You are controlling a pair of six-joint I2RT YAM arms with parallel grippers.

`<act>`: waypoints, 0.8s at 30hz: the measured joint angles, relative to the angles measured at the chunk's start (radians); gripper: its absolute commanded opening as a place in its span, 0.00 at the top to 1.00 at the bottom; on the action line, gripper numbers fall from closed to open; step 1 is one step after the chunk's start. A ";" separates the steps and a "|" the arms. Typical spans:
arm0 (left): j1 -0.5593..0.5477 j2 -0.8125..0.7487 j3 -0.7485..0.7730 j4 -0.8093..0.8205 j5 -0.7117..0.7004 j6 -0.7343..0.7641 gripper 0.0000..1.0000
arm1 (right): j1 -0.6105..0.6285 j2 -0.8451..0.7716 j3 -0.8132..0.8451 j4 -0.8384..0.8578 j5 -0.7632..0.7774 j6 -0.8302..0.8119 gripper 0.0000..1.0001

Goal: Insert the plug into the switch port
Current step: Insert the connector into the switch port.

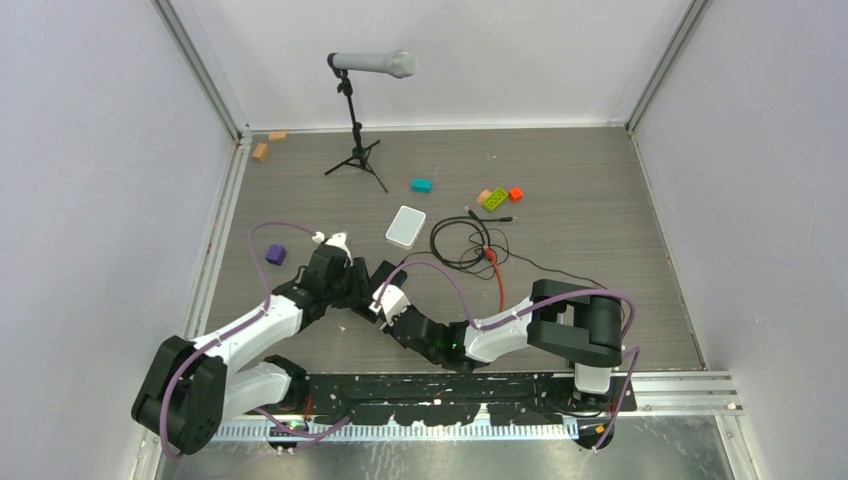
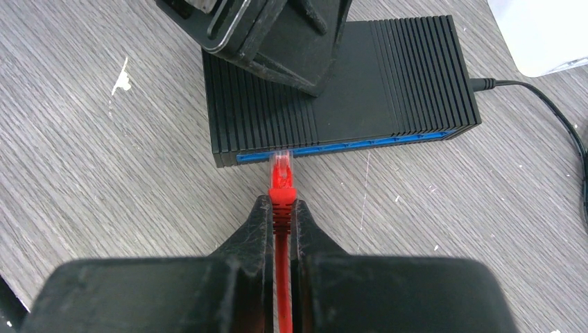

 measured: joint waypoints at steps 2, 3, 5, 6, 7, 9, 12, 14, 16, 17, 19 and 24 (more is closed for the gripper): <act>0.000 0.000 0.000 0.002 0.002 0.000 0.47 | 0.000 0.000 0.000 0.003 0.002 -0.001 0.99; 0.000 0.000 0.000 0.002 0.003 0.001 0.48 | 0.000 0.001 0.000 0.005 0.002 -0.002 1.00; 0.000 0.001 0.000 0.003 0.006 0.005 0.48 | -0.006 0.005 0.000 0.011 0.000 -0.004 1.00; 0.000 0.001 0.000 0.003 0.008 0.007 0.48 | -0.009 0.006 -0.001 0.014 -0.001 -0.006 1.00; 0.001 0.001 0.000 0.004 0.010 0.010 0.49 | -0.011 0.008 -0.003 0.019 -0.002 -0.006 0.99; 0.001 0.001 0.000 0.008 0.017 0.021 0.50 | -0.018 0.008 -0.007 0.027 -0.012 -0.010 1.00; 0.002 0.001 0.000 0.015 0.026 0.035 0.52 | -0.032 0.010 -0.013 0.039 -0.037 -0.014 1.00; 0.006 0.001 -0.001 0.022 0.031 0.047 0.53 | -0.043 0.010 -0.017 0.047 -0.056 -0.021 1.00; 0.008 0.001 -0.002 0.030 0.034 0.056 0.55 | -0.054 0.010 -0.017 0.048 -0.072 -0.029 0.99; 0.009 0.001 -0.002 0.034 0.034 0.059 0.55 | -0.058 0.010 -0.017 0.048 -0.077 -0.032 0.99; 0.011 0.000 -0.004 0.043 0.034 0.061 0.55 | -0.066 0.010 -0.017 0.048 -0.087 -0.038 1.00; 0.012 -0.023 -0.030 0.066 0.035 0.061 0.54 | -0.081 0.010 -0.016 0.048 -0.108 -0.063 0.99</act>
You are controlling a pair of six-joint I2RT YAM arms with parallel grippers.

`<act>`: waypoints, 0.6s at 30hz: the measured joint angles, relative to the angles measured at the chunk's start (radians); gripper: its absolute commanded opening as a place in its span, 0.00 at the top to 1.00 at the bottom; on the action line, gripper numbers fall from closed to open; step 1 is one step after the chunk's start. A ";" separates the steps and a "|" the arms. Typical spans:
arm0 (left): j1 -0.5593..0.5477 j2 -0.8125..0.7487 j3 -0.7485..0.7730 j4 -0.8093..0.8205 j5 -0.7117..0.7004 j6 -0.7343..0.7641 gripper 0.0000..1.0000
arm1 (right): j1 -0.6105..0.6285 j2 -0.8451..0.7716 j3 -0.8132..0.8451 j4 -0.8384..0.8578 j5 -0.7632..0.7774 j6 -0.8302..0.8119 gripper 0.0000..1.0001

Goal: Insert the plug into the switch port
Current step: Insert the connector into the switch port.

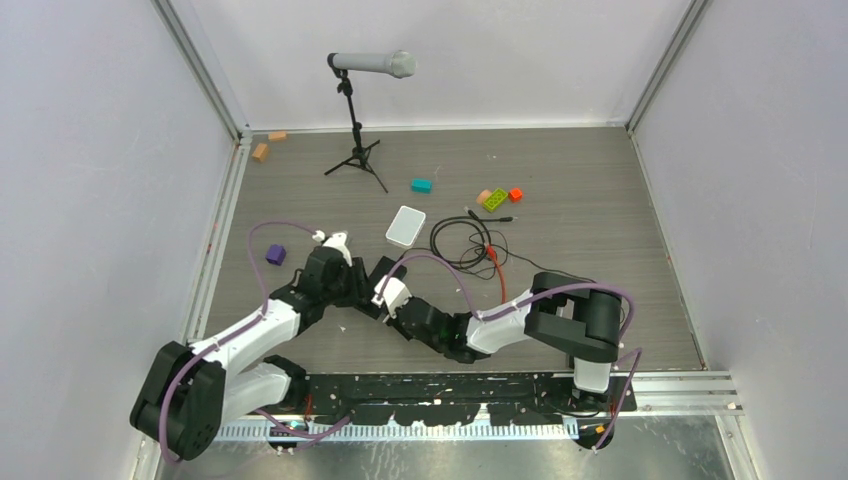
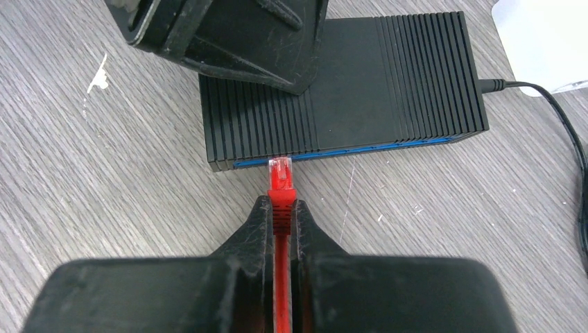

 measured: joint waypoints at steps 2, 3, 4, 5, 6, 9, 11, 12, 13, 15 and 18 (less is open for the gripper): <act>0.000 -0.006 -0.006 0.004 0.000 0.000 0.54 | -0.005 0.000 0.006 -0.008 -0.010 -0.014 0.99; 0.000 -0.006 -0.008 0.005 -0.001 0.001 0.54 | -0.008 0.001 0.015 -0.021 -0.015 -0.025 0.99; 0.000 -0.006 -0.008 0.006 -0.002 0.002 0.54 | -0.011 0.003 0.025 -0.036 -0.020 -0.036 0.99; 0.000 -0.005 -0.008 0.009 -0.006 0.005 0.54 | -0.014 0.006 0.035 -0.050 -0.023 -0.046 0.99; 0.000 -0.003 -0.008 0.016 -0.010 0.014 0.54 | -0.017 0.010 0.048 -0.062 -0.026 -0.057 1.00; 0.000 0.008 -0.008 0.034 -0.023 0.021 0.54 | -0.025 0.021 0.080 -0.097 -0.035 -0.087 1.00; -0.001 0.019 -0.008 0.053 -0.031 0.023 0.54 | -0.032 0.026 0.103 -0.127 -0.045 -0.107 1.00; -0.001 0.024 -0.008 0.059 -0.033 0.024 0.54 | -0.037 0.029 0.113 -0.135 -0.051 -0.118 1.00; -0.002 0.029 -0.007 0.068 -0.035 0.026 0.54 | -0.041 0.030 0.122 -0.148 -0.058 -0.128 1.00; -0.002 0.037 -0.007 0.081 -0.035 0.032 0.54 | -0.047 0.030 0.129 -0.163 -0.071 -0.149 0.99; -0.003 0.048 0.001 0.086 -0.034 0.046 0.54 | -0.051 0.030 0.132 -0.169 -0.093 -0.178 1.00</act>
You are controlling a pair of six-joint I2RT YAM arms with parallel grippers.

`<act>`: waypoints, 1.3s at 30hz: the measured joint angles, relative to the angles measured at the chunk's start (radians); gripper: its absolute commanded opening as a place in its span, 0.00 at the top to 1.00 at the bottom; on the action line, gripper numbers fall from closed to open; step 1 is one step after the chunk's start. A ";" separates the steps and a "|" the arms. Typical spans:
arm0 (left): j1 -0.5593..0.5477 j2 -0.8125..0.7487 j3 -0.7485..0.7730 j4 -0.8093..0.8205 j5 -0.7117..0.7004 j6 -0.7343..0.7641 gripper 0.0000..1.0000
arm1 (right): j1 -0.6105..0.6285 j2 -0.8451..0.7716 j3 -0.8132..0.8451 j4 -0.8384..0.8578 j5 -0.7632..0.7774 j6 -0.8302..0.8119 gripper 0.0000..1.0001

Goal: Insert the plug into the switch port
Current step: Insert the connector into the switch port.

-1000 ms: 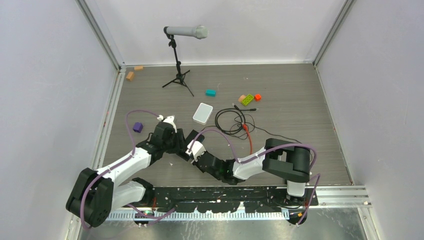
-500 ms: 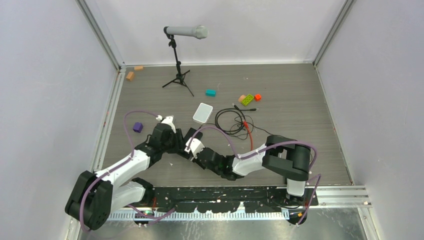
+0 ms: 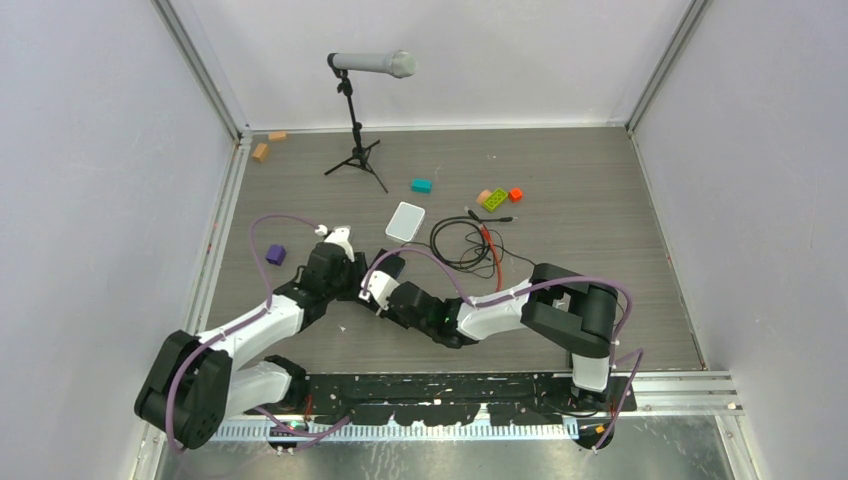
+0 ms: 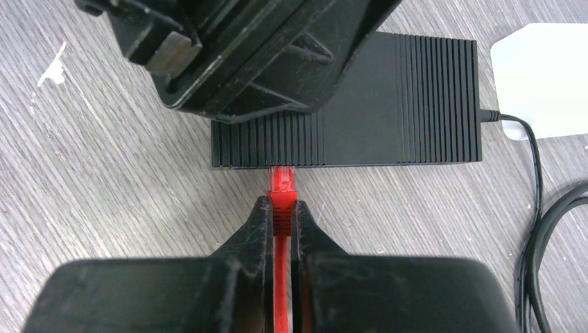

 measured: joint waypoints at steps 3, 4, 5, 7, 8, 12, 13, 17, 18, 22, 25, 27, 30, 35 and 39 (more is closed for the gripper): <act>-0.004 0.013 0.009 0.001 0.003 0.012 0.54 | -0.003 0.000 0.000 -0.002 -0.005 -0.023 1.00; -0.005 0.016 0.011 0.003 0.003 0.018 0.54 | -0.003 -0.001 0.000 -0.003 -0.005 -0.029 1.00; -0.008 0.021 0.015 0.004 0.004 0.023 0.54 | -0.003 -0.002 0.000 -0.004 -0.005 -0.035 1.00; -0.011 0.031 0.023 0.005 0.004 0.029 0.53 | -0.005 -0.003 -0.003 -0.005 -0.005 -0.039 1.00; -0.013 0.035 0.024 0.007 0.005 0.029 0.52 | -0.005 -0.006 -0.006 -0.005 -0.004 -0.039 1.00; -0.031 0.036 0.024 0.005 0.010 0.020 0.47 | 0.002 -0.029 -0.046 0.015 0.008 -0.027 1.00; -0.038 0.036 0.024 0.001 0.012 0.016 0.46 | 0.010 -0.039 -0.062 0.025 0.018 -0.025 1.00; -0.062 0.037 0.025 -0.019 0.042 -0.002 0.42 | 0.064 -0.070 -0.124 0.063 0.073 -0.003 0.99; -0.068 0.040 0.027 -0.025 0.053 -0.006 0.40 | 0.078 -0.077 -0.137 0.072 0.084 0.004 0.99; -0.086 0.051 0.043 -0.060 0.082 -0.016 0.26 | 0.115 -0.103 -0.183 0.096 0.099 0.044 1.00; -0.096 0.050 0.049 -0.084 0.082 -0.031 0.13 | 0.134 -0.130 -0.216 0.102 0.088 0.075 0.99; -0.097 0.034 0.051 -0.093 0.073 -0.043 0.11 | 0.142 -0.153 -0.245 0.110 0.081 0.094 1.00; -0.097 -0.007 0.051 -0.103 0.055 -0.058 0.11 | 0.149 -0.195 -0.294 0.119 0.072 0.123 1.00; -0.097 -0.034 0.051 -0.103 0.055 -0.065 0.15 | 0.152 -0.225 -0.334 0.130 0.072 0.152 1.00; -0.097 -0.031 0.040 -0.090 0.110 -0.072 0.26 | 0.152 -0.226 -0.336 0.133 0.072 0.158 1.00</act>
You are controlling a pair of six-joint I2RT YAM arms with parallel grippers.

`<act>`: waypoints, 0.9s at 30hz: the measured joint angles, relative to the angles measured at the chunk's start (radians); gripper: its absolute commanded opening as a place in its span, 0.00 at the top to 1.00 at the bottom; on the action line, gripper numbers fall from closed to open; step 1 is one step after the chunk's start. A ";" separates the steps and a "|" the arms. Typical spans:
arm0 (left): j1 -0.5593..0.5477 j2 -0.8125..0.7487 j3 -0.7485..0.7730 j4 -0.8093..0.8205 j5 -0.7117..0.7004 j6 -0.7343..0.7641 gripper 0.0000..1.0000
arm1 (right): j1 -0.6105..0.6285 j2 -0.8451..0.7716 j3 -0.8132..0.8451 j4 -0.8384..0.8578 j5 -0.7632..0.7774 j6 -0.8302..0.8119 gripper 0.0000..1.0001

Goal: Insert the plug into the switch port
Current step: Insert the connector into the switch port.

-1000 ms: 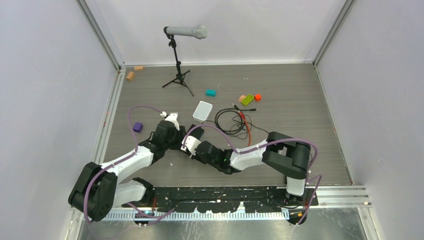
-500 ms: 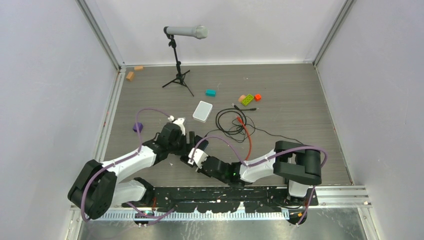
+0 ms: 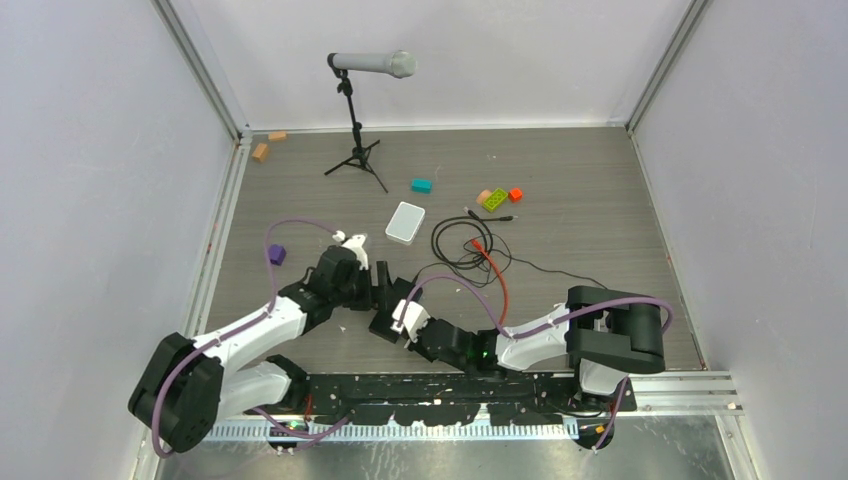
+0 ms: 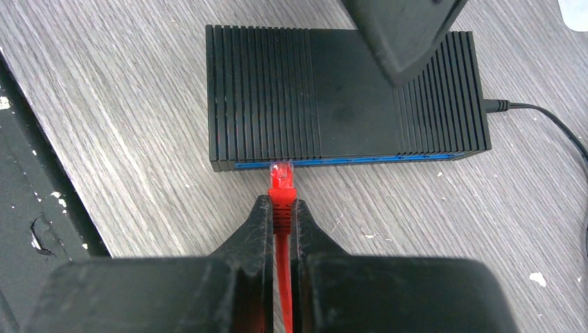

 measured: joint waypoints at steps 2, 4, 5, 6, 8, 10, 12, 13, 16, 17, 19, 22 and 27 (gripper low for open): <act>0.000 0.012 -0.003 0.006 0.037 0.000 0.29 | 0.000 0.000 0.000 0.001 0.000 0.000 0.99; 0.000 0.030 -0.005 0.008 0.080 0.000 0.30 | 0.000 0.000 0.001 0.000 0.001 0.000 0.99; 0.000 0.036 -0.006 0.007 0.095 0.001 0.30 | 0.000 0.002 0.003 0.000 0.002 0.000 0.99; 0.000 0.039 -0.006 0.005 0.106 0.001 0.30 | 0.000 0.006 0.007 0.000 0.003 -0.001 0.99; 0.000 0.039 -0.007 -0.001 0.117 0.000 0.30 | 0.000 0.016 0.019 -0.001 0.006 -0.002 0.99; 0.000 0.038 -0.007 -0.015 0.116 0.000 0.29 | 0.000 0.027 0.032 -0.002 0.008 -0.003 1.00; 0.000 0.035 -0.007 -0.035 0.109 -0.001 0.27 | 0.000 0.035 0.042 -0.005 0.008 -0.005 1.00; 0.000 0.032 -0.007 -0.048 0.104 -0.002 0.25 | 0.000 0.037 0.046 -0.007 0.008 -0.005 1.00; 0.000 0.023 -0.007 -0.084 0.092 -0.006 0.23 | 0.000 0.040 0.049 -0.009 0.008 -0.005 0.99; 0.000 0.018 -0.007 -0.097 0.088 -0.008 0.23 | 0.000 0.040 0.050 -0.009 0.008 -0.005 1.00; 0.000 0.002 -0.007 -0.122 0.072 -0.010 0.26 | 0.000 0.040 0.050 -0.010 0.008 -0.005 0.99; 0.000 -0.018 -0.007 -0.153 0.053 -0.014 0.34 | 0.000 0.040 0.050 -0.010 0.008 -0.005 1.00; 0.000 -0.036 -0.007 -0.165 0.055 -0.018 0.38 | 0.000 0.040 0.051 -0.009 0.008 -0.004 1.00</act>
